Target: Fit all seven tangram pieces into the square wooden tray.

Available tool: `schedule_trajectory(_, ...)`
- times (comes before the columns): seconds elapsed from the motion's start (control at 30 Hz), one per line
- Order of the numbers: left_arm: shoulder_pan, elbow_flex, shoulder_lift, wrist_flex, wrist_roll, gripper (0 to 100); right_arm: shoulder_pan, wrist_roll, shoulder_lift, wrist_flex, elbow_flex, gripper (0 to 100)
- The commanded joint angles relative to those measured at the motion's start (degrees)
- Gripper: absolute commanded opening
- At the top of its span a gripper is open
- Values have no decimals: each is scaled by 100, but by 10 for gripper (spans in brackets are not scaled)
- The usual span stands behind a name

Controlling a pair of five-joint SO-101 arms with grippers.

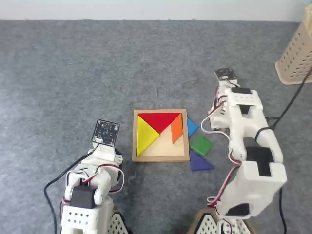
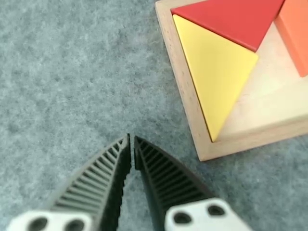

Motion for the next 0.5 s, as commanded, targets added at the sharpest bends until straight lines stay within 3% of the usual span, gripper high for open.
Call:
schedule_trajectory(0.0, -9, -110, -123, 35, 35, 12, 119, 44, 40, 92, -62, 188)
schedule_trajectory(0.33, -9, -110, -123, 35, 35, 12, 127, -246, -31, -101, -88, 188)
schedule_trajectory(0.47, -9, -110, -123, 35, 35, 12, 31, 62, -470, -189, -79, 188)
